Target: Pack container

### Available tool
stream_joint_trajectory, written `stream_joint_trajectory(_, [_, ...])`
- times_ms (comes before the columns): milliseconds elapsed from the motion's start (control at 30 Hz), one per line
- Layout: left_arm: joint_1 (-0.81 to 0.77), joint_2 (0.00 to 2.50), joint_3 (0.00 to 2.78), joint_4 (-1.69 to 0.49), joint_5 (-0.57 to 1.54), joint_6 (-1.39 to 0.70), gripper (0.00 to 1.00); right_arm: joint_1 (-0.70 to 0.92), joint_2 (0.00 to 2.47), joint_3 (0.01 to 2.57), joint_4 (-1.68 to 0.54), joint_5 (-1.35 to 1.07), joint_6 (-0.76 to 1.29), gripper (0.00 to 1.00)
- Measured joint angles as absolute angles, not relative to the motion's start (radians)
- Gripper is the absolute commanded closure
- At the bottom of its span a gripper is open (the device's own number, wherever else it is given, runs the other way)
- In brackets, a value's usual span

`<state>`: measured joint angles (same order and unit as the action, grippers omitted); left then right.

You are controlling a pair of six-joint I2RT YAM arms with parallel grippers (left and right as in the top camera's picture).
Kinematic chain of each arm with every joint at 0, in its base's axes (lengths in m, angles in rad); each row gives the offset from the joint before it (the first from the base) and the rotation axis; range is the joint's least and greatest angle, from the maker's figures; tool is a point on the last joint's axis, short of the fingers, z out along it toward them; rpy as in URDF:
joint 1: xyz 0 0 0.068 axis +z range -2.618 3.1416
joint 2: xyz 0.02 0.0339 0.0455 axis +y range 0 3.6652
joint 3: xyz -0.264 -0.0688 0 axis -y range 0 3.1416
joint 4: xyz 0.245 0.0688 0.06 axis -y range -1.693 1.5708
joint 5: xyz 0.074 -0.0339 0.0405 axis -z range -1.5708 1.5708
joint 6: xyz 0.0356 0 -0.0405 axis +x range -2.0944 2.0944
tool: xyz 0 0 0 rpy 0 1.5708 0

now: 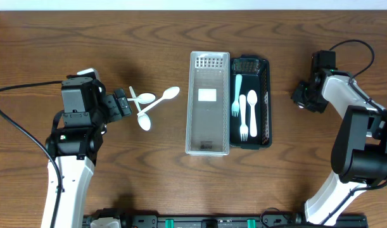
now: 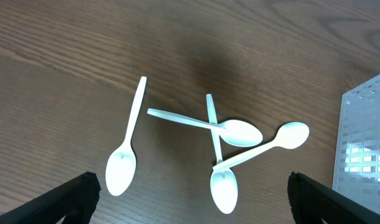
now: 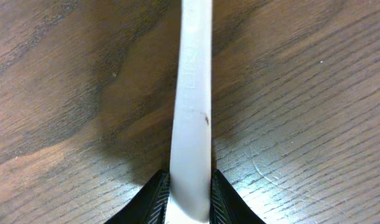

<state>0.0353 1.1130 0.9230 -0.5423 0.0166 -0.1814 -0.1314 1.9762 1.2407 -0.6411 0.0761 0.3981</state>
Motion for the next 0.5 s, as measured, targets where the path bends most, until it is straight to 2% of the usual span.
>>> stream_joint_trajectory(67, [0.035,1.113,0.923,-0.542,0.017,-0.181,0.02,-0.132,1.971,1.24,-0.647,0.067,0.385,0.8])
stream_joint_trajectory(300, [0.035,1.113,0.923,-0.542,0.017,-0.181,0.02,-0.13,1.838,1.199,-0.668,0.033,0.357,0.99])
stream_joint_trajectory(500, [0.035,1.113,0.923,-0.542,0.017,-0.181,0.02,-0.128,1.7,1.2,-0.659,0.03,0.35,0.99])
